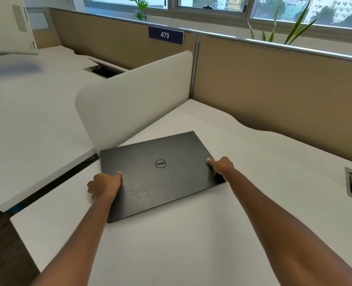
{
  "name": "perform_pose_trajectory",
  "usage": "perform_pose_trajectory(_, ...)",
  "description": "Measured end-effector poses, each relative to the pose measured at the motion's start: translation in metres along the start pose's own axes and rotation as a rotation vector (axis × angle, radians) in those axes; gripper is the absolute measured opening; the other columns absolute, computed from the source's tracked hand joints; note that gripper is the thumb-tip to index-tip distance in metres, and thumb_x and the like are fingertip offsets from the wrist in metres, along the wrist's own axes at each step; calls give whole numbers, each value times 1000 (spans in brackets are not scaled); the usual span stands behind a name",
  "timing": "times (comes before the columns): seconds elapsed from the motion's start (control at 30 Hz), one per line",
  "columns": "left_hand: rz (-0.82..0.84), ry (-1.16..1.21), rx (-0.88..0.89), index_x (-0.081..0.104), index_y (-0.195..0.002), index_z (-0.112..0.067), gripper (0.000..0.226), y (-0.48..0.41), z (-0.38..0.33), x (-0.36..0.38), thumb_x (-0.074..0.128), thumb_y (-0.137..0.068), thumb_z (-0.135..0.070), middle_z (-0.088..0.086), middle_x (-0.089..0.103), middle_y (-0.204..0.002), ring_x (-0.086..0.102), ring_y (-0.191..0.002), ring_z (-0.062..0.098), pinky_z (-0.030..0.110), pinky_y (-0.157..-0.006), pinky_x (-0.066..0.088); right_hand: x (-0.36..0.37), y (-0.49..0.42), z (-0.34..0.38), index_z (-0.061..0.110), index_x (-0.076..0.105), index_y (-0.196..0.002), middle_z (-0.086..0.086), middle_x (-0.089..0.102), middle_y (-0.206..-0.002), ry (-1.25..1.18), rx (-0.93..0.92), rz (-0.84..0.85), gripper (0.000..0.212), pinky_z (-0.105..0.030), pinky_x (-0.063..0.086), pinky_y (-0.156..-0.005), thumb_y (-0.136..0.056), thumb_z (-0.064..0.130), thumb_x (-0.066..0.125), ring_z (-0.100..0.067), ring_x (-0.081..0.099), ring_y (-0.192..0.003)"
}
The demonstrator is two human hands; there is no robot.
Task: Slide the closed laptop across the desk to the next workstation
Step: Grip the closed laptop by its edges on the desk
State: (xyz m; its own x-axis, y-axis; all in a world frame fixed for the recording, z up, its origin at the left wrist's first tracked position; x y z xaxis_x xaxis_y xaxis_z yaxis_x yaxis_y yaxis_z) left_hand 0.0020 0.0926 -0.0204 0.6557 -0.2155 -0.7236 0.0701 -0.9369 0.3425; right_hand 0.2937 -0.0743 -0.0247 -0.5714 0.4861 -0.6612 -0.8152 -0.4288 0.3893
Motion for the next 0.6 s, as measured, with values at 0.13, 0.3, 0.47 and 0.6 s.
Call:
perform_pose_trajectory(0.13,28,88,-14,53,-119,11,63,-7,5,-3,62,-85,-41,30,55,-126,45,-122,41,46,-100,41,5,-6,1,-3,52,-120,-16,60,-114,-43,29,33,68,-35,42,-83,-81,51,62,-31,55,-110)
perform_pose_trajectory(0.3,39,232,-40,56,-115,11,59,-9,8,-4,66,-82,-38,29,60,-121,49,-118,41,49,-103,42,8,-9,-3,3,53,-112,-11,56,-111,-104,38,46,71,-32,39,-74,-74,62,63,-27,51,-93)
perform_pose_trajectory(0.47,24,359,-92,57,-110,10,55,3,10,0,70,-78,-33,26,60,-121,51,-116,41,48,-102,44,0,-4,-11,8,50,-85,2,49,-70,-2,0,-16,61,-31,40,-67,-73,67,58,-25,54,-80)
perform_pose_trajectory(0.6,47,425,-82,56,-112,10,55,20,1,7,72,-77,-30,25,59,-123,53,-115,42,46,-101,46,-22,5,-28,9,50,-79,0,51,-74,-26,8,-82,60,-32,41,-68,-72,67,60,-26,55,-81)
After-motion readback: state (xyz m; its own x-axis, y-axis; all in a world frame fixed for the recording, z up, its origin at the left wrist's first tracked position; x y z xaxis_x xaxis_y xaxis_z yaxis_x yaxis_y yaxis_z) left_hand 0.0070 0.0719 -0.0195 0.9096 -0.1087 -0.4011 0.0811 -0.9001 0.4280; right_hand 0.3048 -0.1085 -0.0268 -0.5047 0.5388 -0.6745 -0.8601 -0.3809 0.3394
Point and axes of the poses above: each hand's wrist, its own y-axis away from the middle knuckle, its own x-axis out of the palm, z = x × y, the point moved 3 cm from there along -y, towards the middle knuckle
